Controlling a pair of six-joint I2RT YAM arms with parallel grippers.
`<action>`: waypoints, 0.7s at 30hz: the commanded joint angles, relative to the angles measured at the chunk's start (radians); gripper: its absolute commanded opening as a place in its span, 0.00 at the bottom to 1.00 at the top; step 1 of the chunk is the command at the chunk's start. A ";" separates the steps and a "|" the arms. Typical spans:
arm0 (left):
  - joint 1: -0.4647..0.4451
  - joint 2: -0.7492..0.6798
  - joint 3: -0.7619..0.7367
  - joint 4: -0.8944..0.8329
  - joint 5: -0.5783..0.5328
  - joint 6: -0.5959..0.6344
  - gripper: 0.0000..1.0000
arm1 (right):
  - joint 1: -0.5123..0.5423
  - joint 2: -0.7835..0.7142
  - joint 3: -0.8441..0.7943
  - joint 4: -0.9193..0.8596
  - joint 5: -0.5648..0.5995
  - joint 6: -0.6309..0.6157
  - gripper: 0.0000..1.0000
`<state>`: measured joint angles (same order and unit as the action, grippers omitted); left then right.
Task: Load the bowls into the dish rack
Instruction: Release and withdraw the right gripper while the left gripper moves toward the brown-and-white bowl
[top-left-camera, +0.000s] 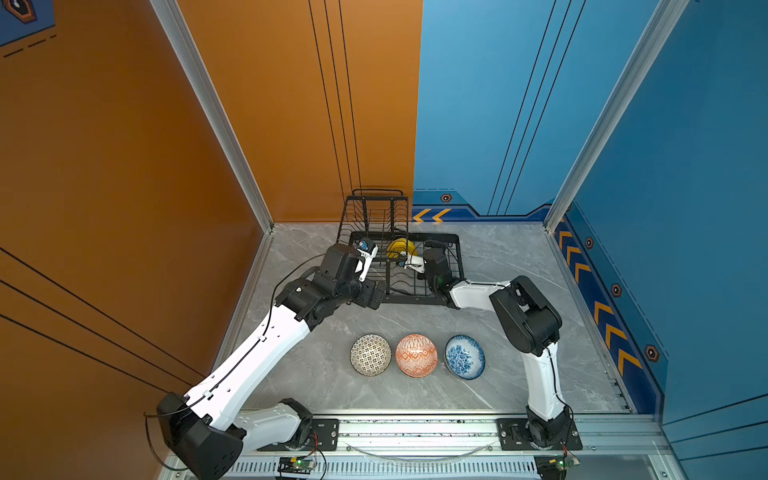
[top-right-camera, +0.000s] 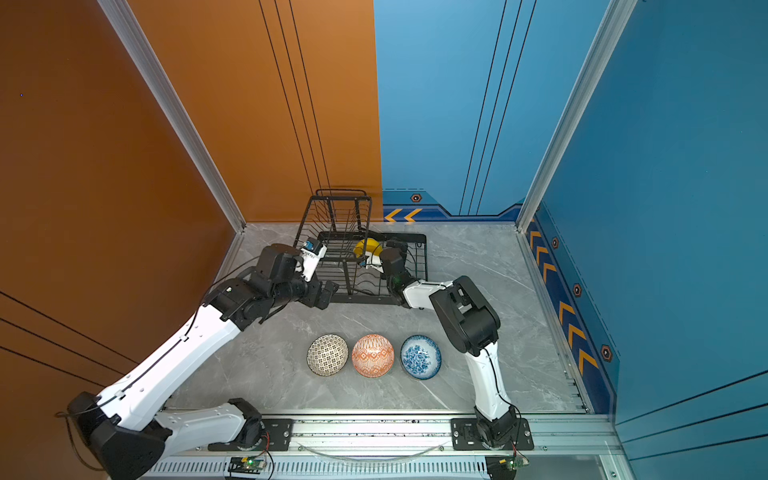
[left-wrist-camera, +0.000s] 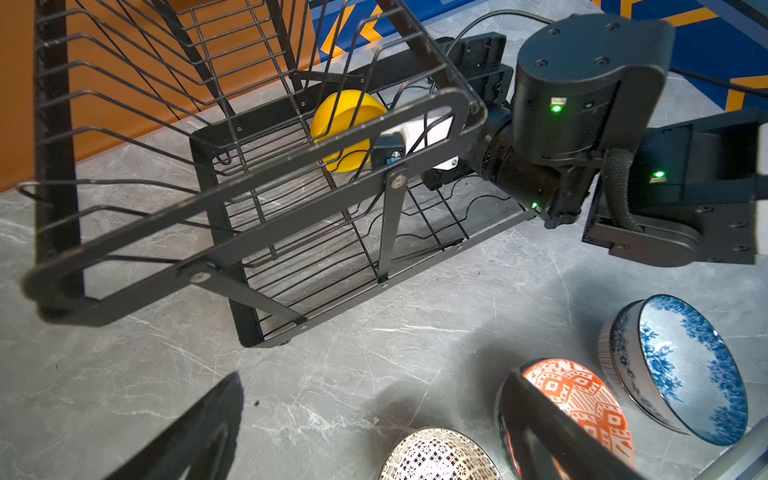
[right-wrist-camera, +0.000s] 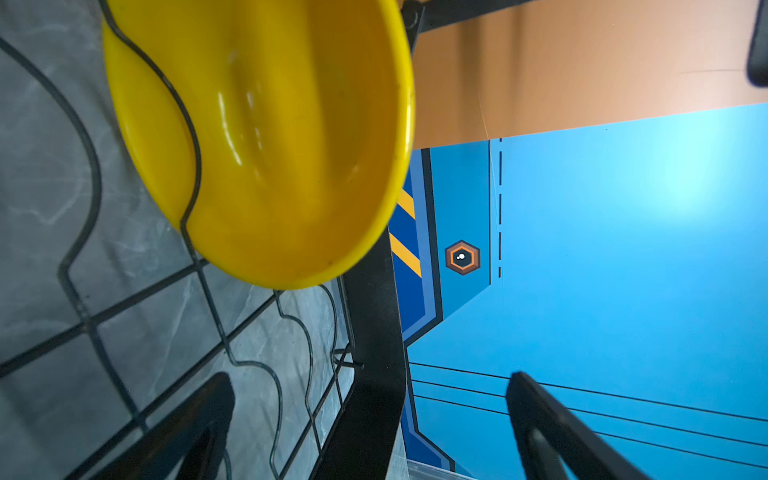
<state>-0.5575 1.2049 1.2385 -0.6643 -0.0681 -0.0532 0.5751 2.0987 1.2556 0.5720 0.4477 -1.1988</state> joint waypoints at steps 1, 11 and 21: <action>-0.002 0.013 0.034 -0.029 -0.002 0.020 0.98 | -0.013 -0.086 -0.044 0.042 0.019 0.032 1.00; -0.002 0.028 0.059 -0.057 -0.022 0.029 0.98 | -0.030 -0.336 -0.136 -0.205 0.003 0.256 1.00; -0.002 0.021 0.045 -0.057 -0.015 0.013 0.98 | -0.035 -0.615 -0.086 -0.732 -0.072 0.597 1.00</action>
<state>-0.5575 1.2282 1.2713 -0.7048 -0.0715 -0.0414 0.5468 1.5429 1.1397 0.0654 0.4301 -0.7612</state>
